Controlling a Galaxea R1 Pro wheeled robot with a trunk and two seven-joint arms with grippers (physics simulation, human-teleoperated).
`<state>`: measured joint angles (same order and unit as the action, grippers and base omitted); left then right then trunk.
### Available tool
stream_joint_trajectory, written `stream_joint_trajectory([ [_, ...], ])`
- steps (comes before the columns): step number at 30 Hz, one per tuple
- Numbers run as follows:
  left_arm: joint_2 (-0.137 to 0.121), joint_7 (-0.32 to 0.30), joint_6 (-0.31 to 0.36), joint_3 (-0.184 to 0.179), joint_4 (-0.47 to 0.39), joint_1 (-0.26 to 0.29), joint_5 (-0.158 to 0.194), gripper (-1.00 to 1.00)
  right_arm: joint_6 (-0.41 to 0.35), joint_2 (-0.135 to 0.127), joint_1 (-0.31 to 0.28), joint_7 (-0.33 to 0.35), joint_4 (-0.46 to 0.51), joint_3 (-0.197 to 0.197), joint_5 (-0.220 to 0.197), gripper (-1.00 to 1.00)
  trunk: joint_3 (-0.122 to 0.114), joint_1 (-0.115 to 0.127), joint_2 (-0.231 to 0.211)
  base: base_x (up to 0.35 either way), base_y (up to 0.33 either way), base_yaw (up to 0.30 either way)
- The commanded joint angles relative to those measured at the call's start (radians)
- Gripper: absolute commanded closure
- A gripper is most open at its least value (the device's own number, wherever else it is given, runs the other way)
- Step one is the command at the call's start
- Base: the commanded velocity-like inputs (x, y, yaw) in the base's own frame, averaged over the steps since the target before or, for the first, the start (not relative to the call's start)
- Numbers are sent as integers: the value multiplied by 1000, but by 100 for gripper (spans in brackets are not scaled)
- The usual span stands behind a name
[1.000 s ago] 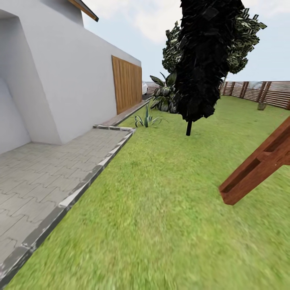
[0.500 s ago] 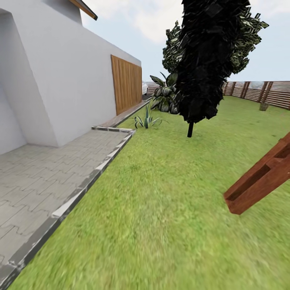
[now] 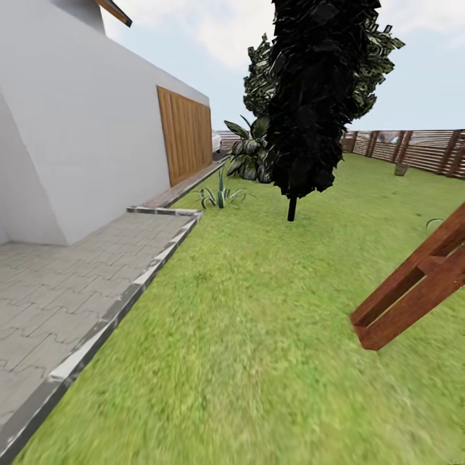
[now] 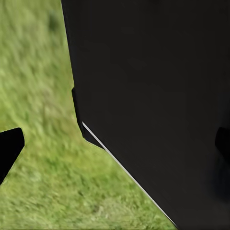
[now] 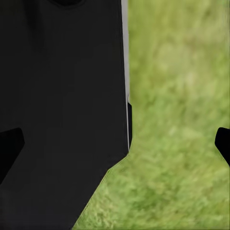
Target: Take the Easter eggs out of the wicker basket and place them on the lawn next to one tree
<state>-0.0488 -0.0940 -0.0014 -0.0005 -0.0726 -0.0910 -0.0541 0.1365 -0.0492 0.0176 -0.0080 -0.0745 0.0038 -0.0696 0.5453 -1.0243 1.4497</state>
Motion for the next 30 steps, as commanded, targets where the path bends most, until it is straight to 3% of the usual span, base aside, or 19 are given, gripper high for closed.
stream_joint_trajectory([
  [1,0,-3,0,0,-3,-1,-6,-100,6,0,-1,-1,-2,1,-7,-100,0,-1,0,339,0,-268],
  [8,0,-3,0,0,-3,-1,-6,-100,6,0,-1,-6,-2,2,-7,-100,0,-1,0,339,0,-119],
  [30,0,-3,0,0,-3,-1,-6,-100,6,0,-1,-6,-2,2,-7,-100,0,-1,0,339,0,-2],
])
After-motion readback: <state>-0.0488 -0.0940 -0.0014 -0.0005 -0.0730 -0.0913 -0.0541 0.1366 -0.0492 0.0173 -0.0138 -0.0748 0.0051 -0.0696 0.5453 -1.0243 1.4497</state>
